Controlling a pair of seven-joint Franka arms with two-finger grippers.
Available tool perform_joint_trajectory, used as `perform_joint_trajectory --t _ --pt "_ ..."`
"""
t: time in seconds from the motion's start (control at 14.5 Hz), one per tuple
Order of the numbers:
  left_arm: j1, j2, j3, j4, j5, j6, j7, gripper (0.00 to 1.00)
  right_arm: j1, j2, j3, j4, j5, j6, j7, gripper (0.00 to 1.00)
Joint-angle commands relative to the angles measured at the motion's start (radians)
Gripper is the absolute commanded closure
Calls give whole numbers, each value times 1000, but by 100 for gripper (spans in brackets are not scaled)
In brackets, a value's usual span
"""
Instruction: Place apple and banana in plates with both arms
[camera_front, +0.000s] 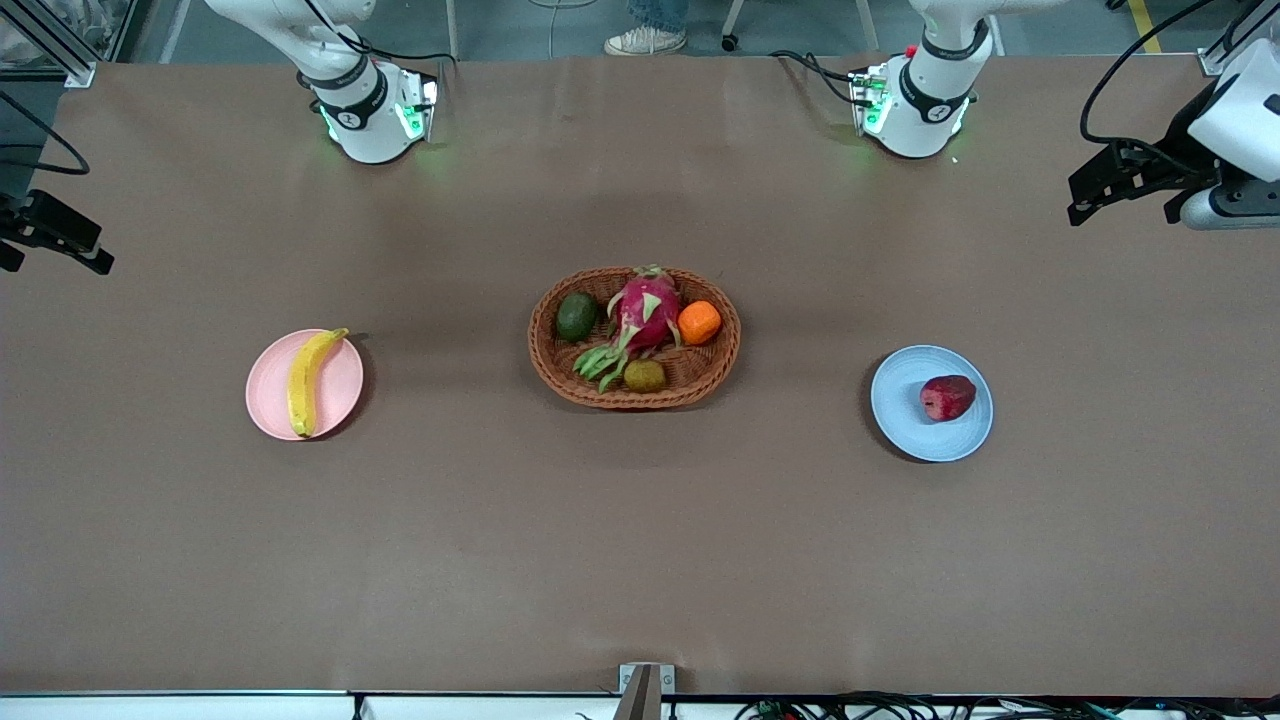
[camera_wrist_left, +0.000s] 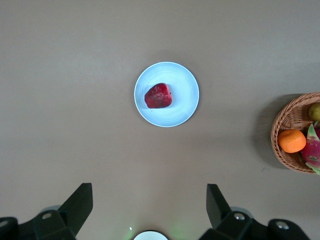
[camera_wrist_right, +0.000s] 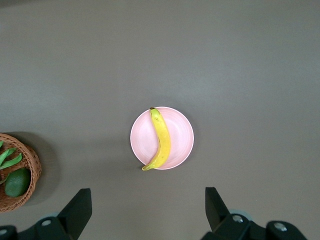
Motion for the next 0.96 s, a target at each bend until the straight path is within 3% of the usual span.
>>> perform_joint_trajectory --t 0.0,0.89 --pt "2 10 0 21 0 -3 10 0 -12 -48 12 -60 -17 20 -12 0" --pt "-2 10 -2 21 -2 -3 16 0 -6 -59 16 -57 -56 20 -7 0"
